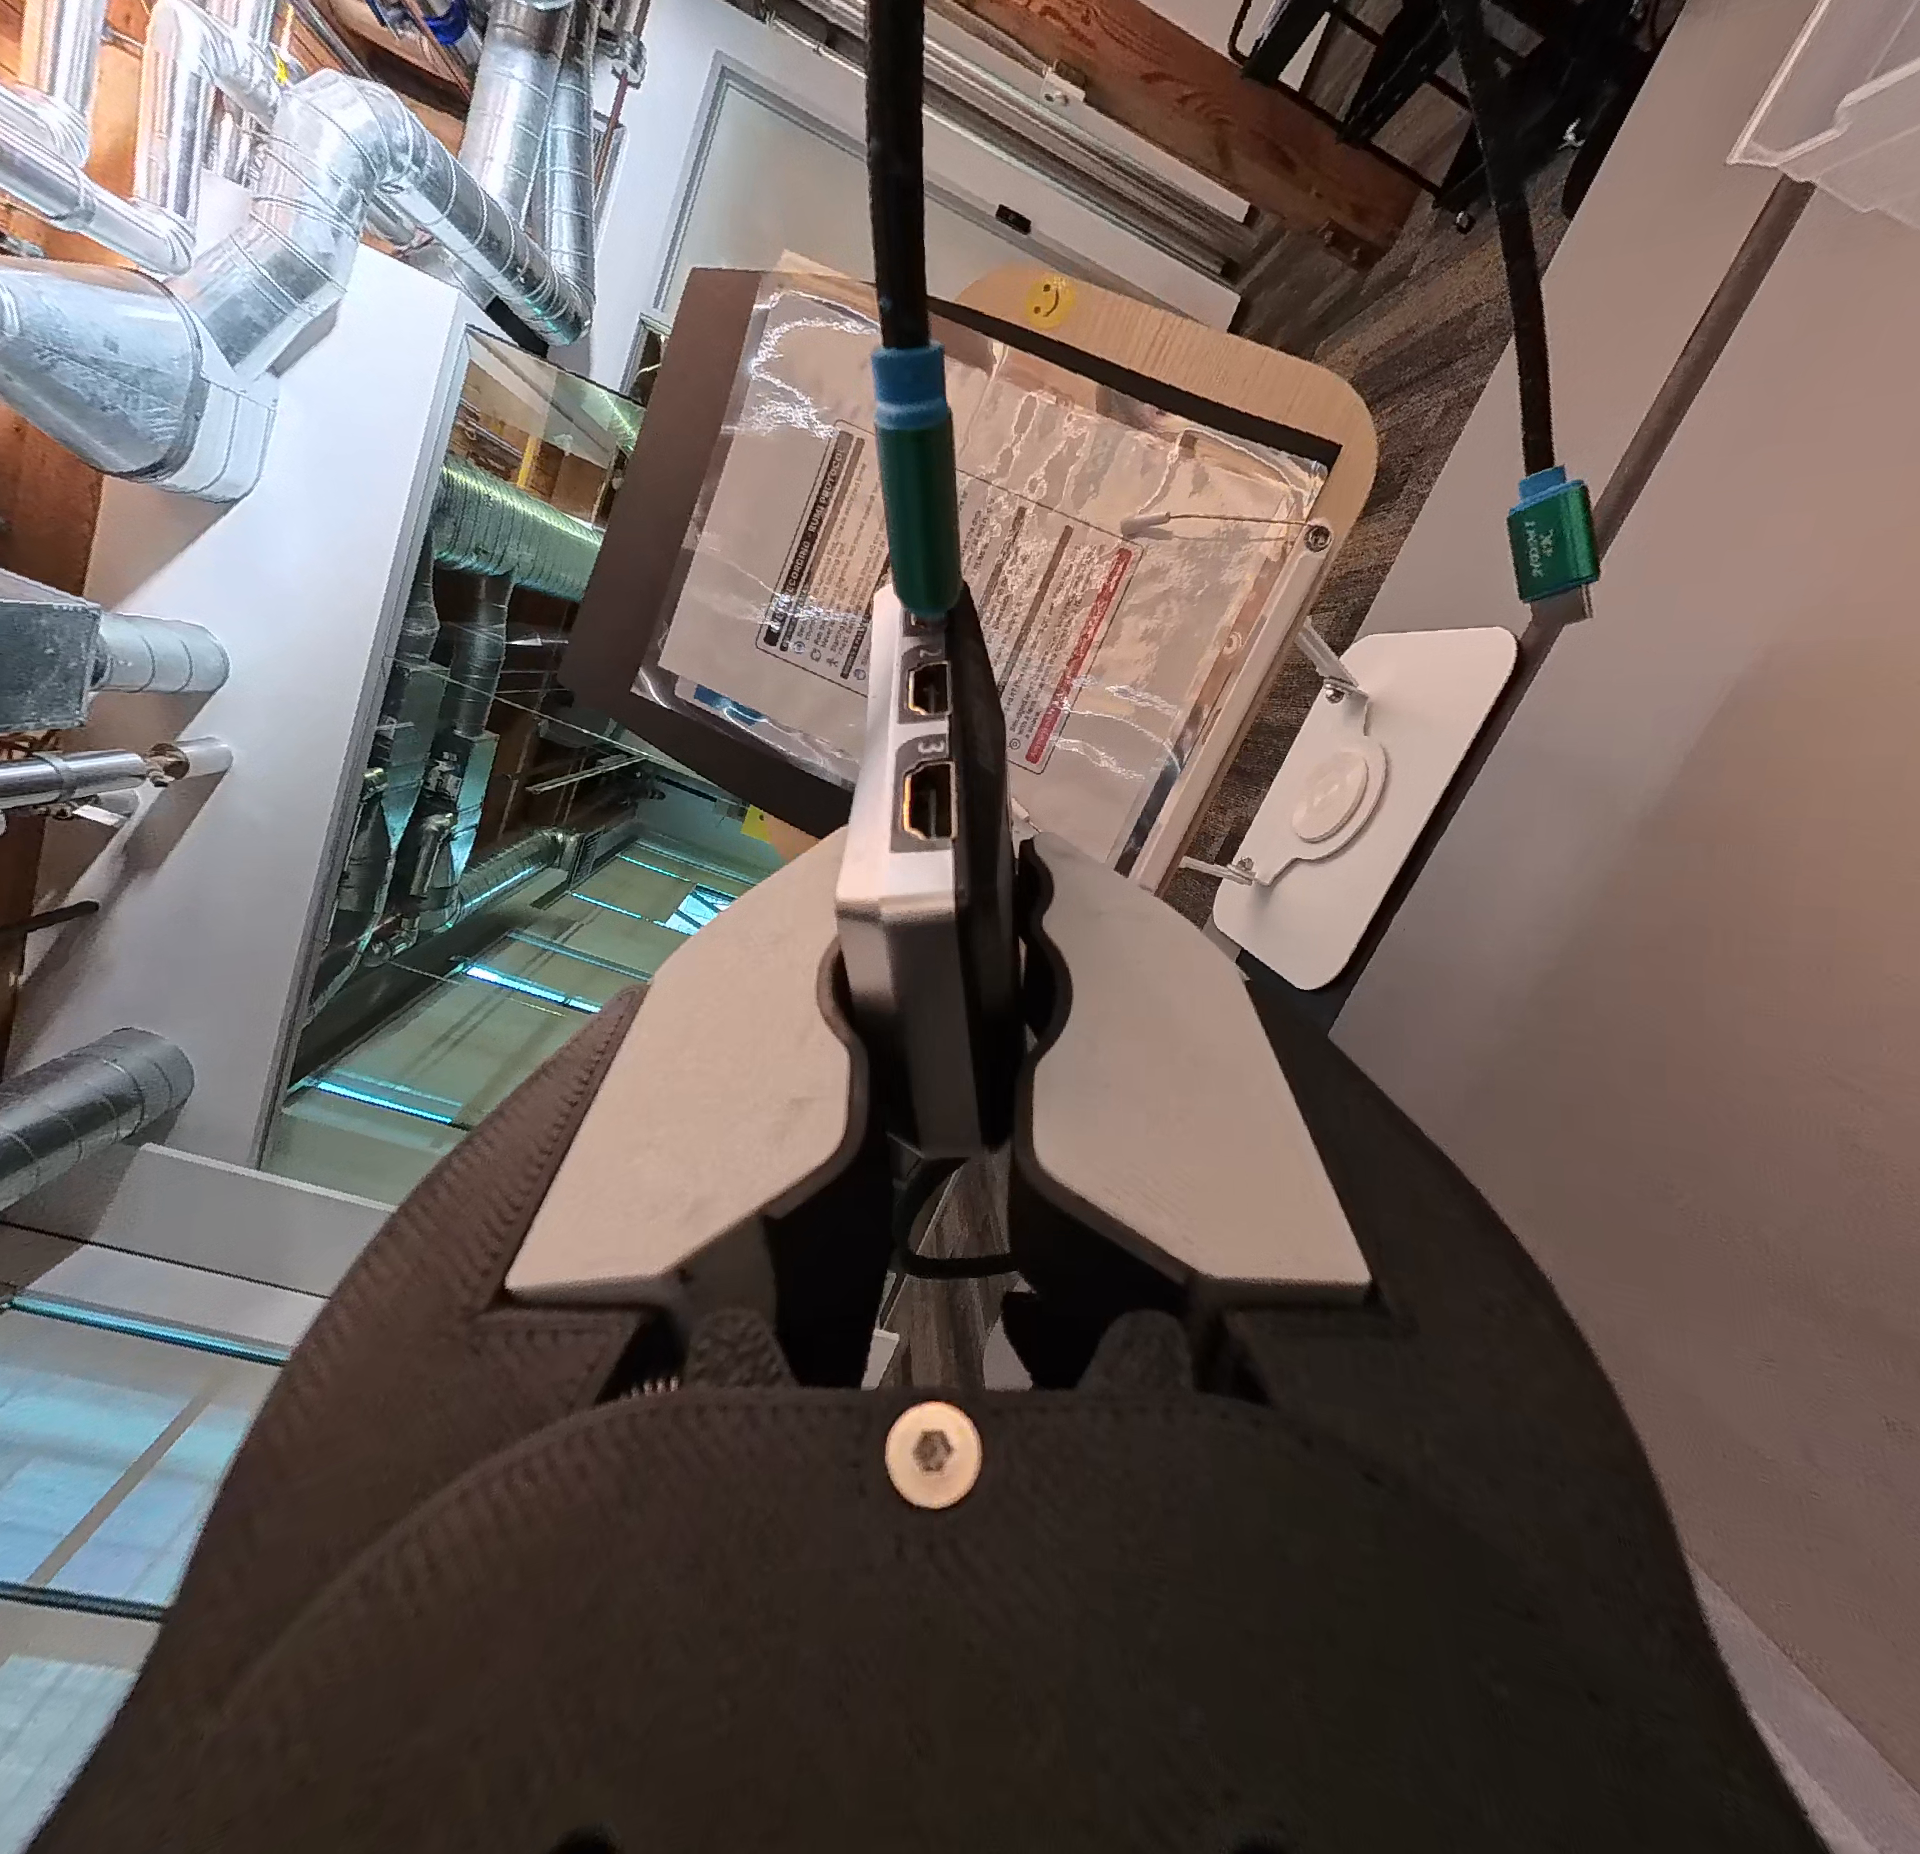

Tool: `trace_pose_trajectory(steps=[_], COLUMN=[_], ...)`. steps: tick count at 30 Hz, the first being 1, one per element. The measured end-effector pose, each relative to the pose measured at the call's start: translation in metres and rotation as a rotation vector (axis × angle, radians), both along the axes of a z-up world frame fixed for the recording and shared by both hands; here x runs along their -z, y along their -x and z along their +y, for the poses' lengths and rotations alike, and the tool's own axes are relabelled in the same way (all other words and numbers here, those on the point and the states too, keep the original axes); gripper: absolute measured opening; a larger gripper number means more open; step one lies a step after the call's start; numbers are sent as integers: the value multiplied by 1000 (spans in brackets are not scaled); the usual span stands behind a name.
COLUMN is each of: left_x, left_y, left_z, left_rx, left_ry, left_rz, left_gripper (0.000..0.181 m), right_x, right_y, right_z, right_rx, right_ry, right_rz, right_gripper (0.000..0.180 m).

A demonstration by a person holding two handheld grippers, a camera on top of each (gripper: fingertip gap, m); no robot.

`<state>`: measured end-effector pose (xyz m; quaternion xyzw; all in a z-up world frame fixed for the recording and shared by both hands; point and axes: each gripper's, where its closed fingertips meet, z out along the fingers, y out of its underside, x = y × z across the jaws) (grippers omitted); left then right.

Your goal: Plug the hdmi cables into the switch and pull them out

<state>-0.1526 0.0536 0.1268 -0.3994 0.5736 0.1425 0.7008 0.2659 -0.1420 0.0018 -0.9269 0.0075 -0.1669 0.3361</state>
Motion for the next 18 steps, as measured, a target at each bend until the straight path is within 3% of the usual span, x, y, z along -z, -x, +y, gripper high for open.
trace_pose_trajectory(steps=[3,8,11,18], left_x=[0,2,3,4], left_y=[-1,-3,-3,-5], left_z=[-1,-2,0,1], left_rx=[7,15,13,19], left_ry=[-1,4,5,-4], left_rz=[-2,2,5,3], left_gripper=[22,22,22,22], right_x=[29,68,76,68], right_y=[7,7,6,7], right_z=[15,35,31,25], right_rx=[-144,-199,-196,-175], right_ry=[118,228,263,254], right_rz=[-89,-80,-57,-36], right_gripper=[26,26,15,16])
